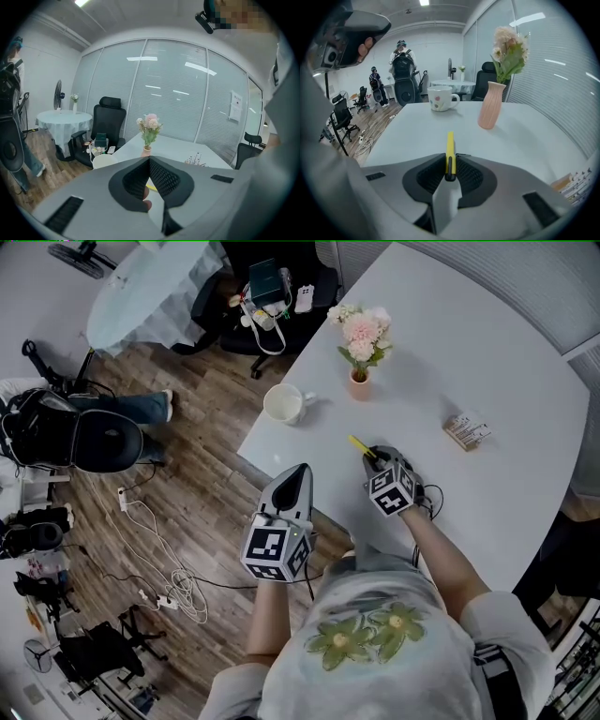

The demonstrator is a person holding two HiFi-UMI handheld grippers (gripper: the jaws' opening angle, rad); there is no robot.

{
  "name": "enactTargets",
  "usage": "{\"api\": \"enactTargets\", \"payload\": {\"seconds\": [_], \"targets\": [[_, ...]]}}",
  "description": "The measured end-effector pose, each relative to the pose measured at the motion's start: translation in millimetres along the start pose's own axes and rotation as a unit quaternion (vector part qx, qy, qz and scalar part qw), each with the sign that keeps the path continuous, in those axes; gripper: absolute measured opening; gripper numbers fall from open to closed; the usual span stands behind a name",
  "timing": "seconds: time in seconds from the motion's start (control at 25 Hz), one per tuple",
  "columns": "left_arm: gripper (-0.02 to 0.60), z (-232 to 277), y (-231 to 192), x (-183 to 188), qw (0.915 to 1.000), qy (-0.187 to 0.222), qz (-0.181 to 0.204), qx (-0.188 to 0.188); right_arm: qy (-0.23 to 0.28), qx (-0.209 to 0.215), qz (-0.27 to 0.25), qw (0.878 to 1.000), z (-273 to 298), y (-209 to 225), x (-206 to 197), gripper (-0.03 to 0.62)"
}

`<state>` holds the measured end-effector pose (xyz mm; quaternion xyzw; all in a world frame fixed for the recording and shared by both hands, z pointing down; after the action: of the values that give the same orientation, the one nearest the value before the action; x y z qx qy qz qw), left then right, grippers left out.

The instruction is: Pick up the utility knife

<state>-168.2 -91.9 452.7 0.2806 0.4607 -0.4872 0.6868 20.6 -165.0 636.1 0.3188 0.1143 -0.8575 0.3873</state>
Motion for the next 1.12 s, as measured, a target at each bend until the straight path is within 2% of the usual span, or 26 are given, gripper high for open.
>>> {"api": "enactTargets", "payload": {"seconds": [0.48,0.8,1.12], "targets": [[0.008,-19.7,-0.4,11.4,0.9979,0.048,-0.043,0.002,0.056,0.008,0.012,0.998,-39.3,-11.1,21.1,0.071],[0.009,-28.1,9.0,16.0,0.9990,0.044,-0.001,-0.008,0.090,0.005,0.011,0.996,-66.3,-19.0,32.3,0.071],[0.008,-41.0,14.6,22.7,0.9979,0.062,0.005,-0.018,0.109,0.001,0.018,0.994,-90.1,-28.8,36.8,0.071]]}}
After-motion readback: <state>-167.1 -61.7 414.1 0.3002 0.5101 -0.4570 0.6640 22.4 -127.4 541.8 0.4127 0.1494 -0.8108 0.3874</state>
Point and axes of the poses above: the fingertips, and each gripper's own axes: z forward along the fingers, y to its right, x out of its top, the point moved 9 cm from there along -z, backward along the fingers, and after that the axes turned 9 degrees about z, right-handed, at the moved point
